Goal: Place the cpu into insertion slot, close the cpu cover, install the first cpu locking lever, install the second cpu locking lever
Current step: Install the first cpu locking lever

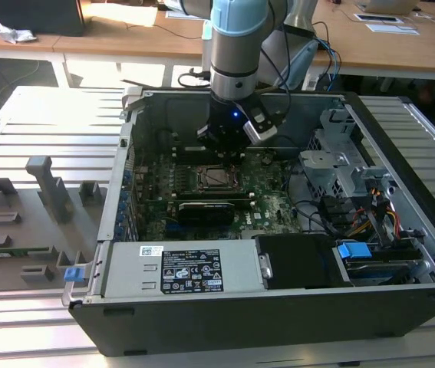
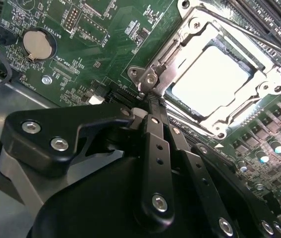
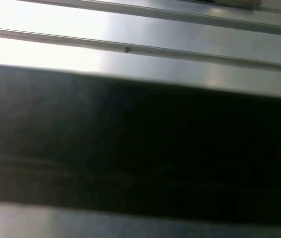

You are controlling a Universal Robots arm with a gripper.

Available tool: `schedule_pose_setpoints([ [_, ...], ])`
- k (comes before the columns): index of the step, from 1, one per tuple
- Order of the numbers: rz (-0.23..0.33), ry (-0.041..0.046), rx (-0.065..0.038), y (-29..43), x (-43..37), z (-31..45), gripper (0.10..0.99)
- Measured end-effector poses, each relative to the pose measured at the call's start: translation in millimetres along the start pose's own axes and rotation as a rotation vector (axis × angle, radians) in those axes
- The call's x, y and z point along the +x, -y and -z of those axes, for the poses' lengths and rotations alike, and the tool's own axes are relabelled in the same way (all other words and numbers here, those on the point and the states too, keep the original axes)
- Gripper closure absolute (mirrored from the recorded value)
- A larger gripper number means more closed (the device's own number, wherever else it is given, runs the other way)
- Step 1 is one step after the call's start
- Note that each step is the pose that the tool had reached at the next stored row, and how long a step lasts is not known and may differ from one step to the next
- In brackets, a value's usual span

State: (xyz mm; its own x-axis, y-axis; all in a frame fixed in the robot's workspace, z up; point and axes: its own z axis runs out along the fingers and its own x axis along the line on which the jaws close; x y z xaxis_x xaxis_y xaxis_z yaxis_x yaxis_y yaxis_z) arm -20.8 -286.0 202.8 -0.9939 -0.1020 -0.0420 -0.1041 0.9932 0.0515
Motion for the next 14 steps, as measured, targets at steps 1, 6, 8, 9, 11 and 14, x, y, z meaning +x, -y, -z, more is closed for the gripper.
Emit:
schedule_pose_setpoints([
  [1, 0.000, 0.0002, 0.001, 0.0, 0.0, 0.5, 0.980],
  [6, 0.000, 0.0033, 0.000, -2.9, -0.3, 5.2, 0.980],
  [8, 0.000, 0.0031, 0.000, -6.4, -0.6, 4.9, 0.980],
  [9, 0.000, 0.0031, 0.000, -8.4, -0.9, 4.6, 0.980],
  [11, 0.000, 0.0030, 0.000, -8.7, -1.0, 4.3, 0.980],
  [14, 0.000, 0.0022, -0.001, -8.7, -1.4, 3.3, 0.980],
])
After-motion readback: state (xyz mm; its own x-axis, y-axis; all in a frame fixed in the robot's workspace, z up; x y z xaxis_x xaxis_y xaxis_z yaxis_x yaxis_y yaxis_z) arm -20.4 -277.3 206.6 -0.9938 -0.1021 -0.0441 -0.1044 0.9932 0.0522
